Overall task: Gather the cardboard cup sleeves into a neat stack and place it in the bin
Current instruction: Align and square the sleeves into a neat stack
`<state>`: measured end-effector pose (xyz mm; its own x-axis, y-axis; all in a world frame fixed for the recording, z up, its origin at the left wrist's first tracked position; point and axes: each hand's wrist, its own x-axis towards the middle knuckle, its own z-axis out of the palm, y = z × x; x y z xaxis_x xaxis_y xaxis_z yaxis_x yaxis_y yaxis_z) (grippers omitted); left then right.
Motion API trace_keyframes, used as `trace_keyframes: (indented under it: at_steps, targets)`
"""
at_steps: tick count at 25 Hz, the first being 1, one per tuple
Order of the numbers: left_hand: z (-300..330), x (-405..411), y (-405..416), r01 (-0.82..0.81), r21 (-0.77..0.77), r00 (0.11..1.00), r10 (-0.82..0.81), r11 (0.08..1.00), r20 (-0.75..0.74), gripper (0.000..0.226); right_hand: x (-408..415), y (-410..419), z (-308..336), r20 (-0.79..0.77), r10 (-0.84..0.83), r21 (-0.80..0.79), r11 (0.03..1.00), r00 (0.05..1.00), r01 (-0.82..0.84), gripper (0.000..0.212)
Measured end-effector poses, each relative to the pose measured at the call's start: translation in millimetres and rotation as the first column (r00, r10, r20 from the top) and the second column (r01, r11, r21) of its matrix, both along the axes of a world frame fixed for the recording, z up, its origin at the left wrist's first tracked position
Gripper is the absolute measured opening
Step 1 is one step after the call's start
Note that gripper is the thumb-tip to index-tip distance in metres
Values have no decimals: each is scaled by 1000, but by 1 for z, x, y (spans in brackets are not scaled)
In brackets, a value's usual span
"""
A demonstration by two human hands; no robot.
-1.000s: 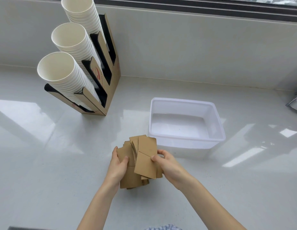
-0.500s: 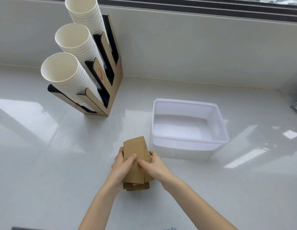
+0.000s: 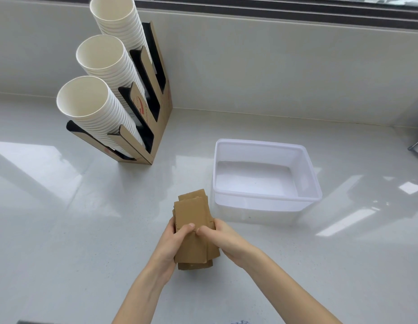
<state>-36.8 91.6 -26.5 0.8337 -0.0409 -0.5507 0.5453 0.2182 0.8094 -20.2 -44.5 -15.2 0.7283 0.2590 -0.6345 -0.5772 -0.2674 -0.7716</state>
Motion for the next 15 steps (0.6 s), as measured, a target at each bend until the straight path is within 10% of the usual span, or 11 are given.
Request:
trace_keyframes:
  at_steps: [15]
  targets:
    - [-10,-17,-3,159,92,959,-176,983,224,54,-24,-10,-9,312,10,-52,999,950,6,77]
